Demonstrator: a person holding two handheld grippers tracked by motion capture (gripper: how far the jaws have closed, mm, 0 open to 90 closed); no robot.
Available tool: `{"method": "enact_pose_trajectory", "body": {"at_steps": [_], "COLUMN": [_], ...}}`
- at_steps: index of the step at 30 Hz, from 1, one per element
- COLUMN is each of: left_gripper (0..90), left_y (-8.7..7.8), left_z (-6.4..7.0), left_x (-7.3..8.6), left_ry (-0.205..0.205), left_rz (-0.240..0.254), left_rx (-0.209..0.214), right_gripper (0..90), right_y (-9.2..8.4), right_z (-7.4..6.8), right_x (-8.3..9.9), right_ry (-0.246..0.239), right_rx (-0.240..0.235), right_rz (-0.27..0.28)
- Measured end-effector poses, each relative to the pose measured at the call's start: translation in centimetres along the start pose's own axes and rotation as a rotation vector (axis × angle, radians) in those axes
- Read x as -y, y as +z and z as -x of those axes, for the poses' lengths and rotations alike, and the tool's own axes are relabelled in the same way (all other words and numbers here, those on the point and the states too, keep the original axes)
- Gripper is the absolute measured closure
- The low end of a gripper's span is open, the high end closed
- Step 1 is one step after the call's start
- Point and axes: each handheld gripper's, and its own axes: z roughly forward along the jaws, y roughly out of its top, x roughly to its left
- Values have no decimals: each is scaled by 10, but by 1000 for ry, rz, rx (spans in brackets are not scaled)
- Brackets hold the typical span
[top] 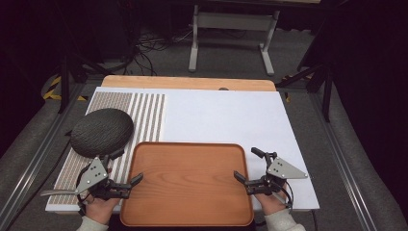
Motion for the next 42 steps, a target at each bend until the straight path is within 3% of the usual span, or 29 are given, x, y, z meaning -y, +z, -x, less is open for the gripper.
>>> {"method": "enact_pose_trajectory", "body": {"at_steps": [5, 12, 25, 37, 42], "left_gripper": [0, 0, 3, 1, 1], "left_y": [0, -2, -2, -2, -4], "left_z": [-1, -1, -3, -6, -8], "left_x": [-1, -4, -5, -21, -33], "left_ry": [-22, -5, -14, -3, 22], "left_rz": [-3, -6, -11, -45, -79], "left_rx": [7, 19, 16, 88, 115], "right_gripper": [5, 5, 5, 10, 11], "right_y": [0, -1, 0, 0, 0], "right_z": [-1, -1, -1, 0, -2], "right_x": [0, 0, 1, 1, 1], "right_ry": [2, 5, 8, 12, 9], "right_rx": [-9, -2, -8, -14, -15], "right_rz": [1, -1, -4, -5, -7]}}
